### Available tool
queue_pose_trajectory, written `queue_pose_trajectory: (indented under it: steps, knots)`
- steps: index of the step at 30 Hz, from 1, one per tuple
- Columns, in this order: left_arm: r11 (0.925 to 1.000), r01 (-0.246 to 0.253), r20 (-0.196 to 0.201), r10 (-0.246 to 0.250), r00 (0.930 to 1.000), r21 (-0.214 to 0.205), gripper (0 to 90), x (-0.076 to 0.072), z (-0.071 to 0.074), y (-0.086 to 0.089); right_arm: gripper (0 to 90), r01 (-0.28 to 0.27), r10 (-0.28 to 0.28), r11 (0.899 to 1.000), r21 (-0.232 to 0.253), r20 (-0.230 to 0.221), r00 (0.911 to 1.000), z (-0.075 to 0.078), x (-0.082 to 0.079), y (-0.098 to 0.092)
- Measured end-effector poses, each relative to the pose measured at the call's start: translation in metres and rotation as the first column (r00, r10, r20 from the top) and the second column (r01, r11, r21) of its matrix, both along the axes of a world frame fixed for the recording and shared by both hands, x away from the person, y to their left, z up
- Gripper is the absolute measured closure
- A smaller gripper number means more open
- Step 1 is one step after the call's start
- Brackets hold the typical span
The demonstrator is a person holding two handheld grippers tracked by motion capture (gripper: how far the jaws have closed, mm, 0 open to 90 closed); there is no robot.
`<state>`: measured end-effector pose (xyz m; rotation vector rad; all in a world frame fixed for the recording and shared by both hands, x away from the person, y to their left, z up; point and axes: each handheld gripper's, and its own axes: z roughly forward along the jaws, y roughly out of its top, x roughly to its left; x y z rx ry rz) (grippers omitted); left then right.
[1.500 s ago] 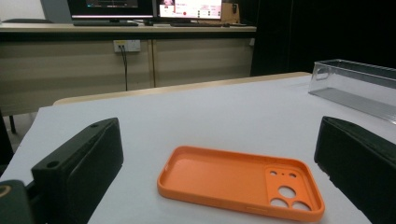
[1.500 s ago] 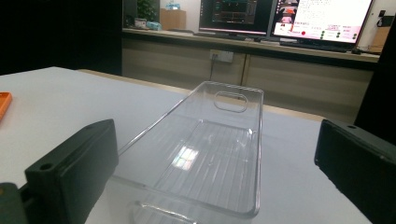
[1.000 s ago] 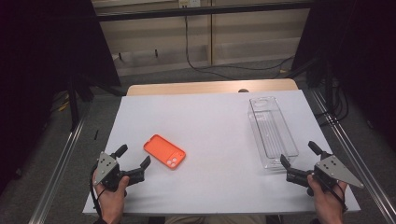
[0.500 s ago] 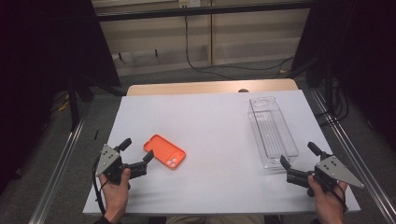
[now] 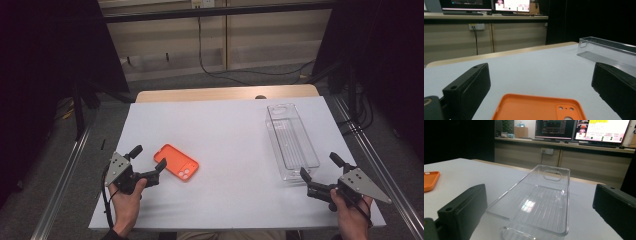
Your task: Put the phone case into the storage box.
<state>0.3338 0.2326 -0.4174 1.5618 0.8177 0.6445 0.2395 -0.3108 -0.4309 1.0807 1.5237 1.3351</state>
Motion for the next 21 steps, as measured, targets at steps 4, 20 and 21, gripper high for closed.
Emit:
queue_pose_trajectory:
  steps: [4, 20, 21]
  knots:
    - [0.9998, 0.019, 0.002, -0.019, 0.9998, -0.002, 1.8, 0.005, -0.001, -0.004, 0.0, -0.003, 0.003, 1.000, -0.007, -0.001, 1.0000, 0.000, 0.000, 0.001]
    - [0.9989, 0.047, 0.020, -0.047, 0.9987, 0.009, 1.7, 0.024, 0.002, -0.019, 0.0, -0.006, 0.006, 1.000, -0.003, -0.016, 0.9999, -0.002, 0.001, 0.000]
    - [0.9983, 0.051, 0.029, -0.052, 0.9983, 0.028, 1.7, 0.026, 0.003, -0.020, 0.0, -0.005, 0.005, 1.000, -0.008, -0.017, 0.9998, -0.002, 0.001, 0.000]
